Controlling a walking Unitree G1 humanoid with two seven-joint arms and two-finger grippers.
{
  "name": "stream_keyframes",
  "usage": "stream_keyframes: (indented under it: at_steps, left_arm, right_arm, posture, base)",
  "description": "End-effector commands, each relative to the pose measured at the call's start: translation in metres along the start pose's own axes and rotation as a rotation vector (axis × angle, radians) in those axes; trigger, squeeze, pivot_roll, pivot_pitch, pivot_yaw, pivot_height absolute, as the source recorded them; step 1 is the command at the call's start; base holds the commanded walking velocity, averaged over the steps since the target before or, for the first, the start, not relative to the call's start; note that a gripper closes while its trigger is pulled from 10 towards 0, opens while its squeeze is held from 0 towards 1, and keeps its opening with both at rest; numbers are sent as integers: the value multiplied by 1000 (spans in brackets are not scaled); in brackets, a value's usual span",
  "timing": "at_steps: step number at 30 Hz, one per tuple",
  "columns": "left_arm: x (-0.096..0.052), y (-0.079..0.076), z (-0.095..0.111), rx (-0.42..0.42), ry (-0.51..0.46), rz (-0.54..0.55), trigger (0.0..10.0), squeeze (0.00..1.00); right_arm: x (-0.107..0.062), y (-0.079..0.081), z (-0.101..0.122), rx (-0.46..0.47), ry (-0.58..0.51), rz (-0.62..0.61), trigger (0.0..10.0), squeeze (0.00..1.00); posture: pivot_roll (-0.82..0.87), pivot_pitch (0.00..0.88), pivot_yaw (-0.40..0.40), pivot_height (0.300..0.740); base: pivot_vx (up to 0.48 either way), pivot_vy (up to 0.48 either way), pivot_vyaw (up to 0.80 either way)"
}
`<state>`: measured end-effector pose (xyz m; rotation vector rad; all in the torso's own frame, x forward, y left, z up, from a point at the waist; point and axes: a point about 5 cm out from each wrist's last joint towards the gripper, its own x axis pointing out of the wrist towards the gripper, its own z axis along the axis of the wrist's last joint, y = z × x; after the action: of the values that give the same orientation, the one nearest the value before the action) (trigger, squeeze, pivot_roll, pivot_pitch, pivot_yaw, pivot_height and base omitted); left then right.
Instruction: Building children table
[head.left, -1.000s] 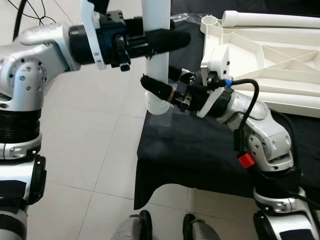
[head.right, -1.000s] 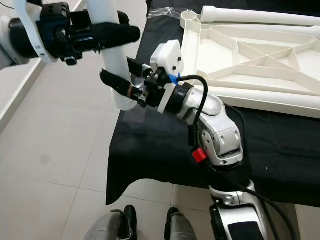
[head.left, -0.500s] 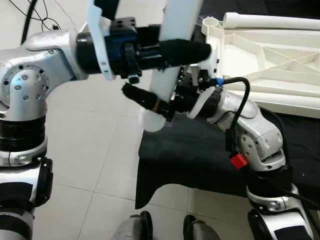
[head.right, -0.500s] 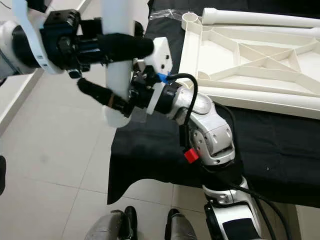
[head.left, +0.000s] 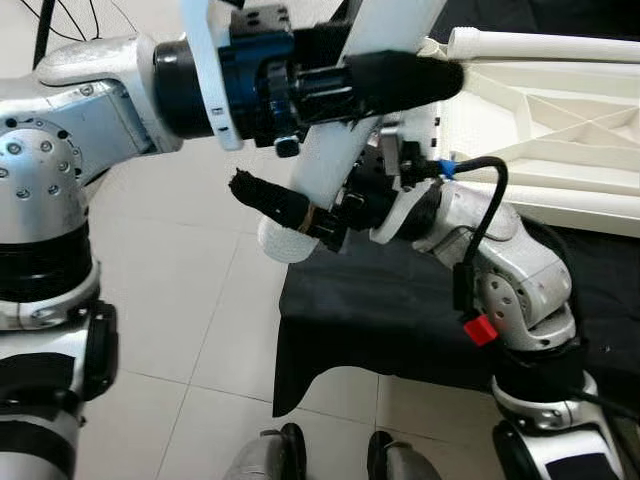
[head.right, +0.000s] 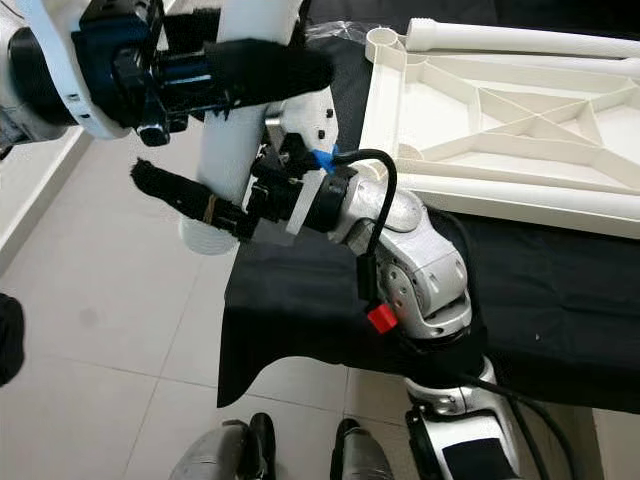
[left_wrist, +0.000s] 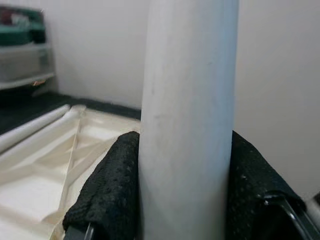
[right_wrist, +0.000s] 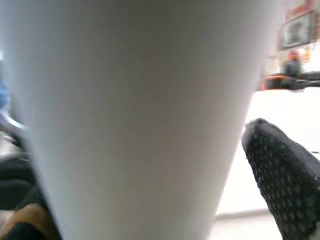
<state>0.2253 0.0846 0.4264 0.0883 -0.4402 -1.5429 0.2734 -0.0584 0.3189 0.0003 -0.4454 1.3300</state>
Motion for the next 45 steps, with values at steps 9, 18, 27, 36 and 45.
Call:
stream_keyframes:
  at_steps: [9,18,27,36,45]
  left_arm:
    - [-8,-20,-26,-35,-79,-244,0,0]
    - [-32,-9,-49,-66,-90,-150,1137,0]
    - [-71,-20,-68,-42,-119,-110,3216,0]
    - [-70,-20,-65,-19,-127,-131,3098,0]
    - [-68,-20,-64,-4,-144,-131,3098,0]
  right_arm:
    - [-7,4,-13,174,-58,112,10000,0]
    - [-14,-4,-12,109,-2,89,10000,0]
    - [-18,-4,-12,62,46,103,10000,0]
    - [-14,6,-19,84,73,159,10000,0]
    - [-2,18,-33,134,92,160,10000,0]
  posture:
    - [46,221,47,740]
    - [42,222,51,740]
    - [41,228,53,740]
    - [39,230,53,740]
    - [39,233,54,740]
  base:
    - [0,0,0]
    - [0,0,0]
    - [0,0,0]
    - [0,0,0]
    - [0,0,0]
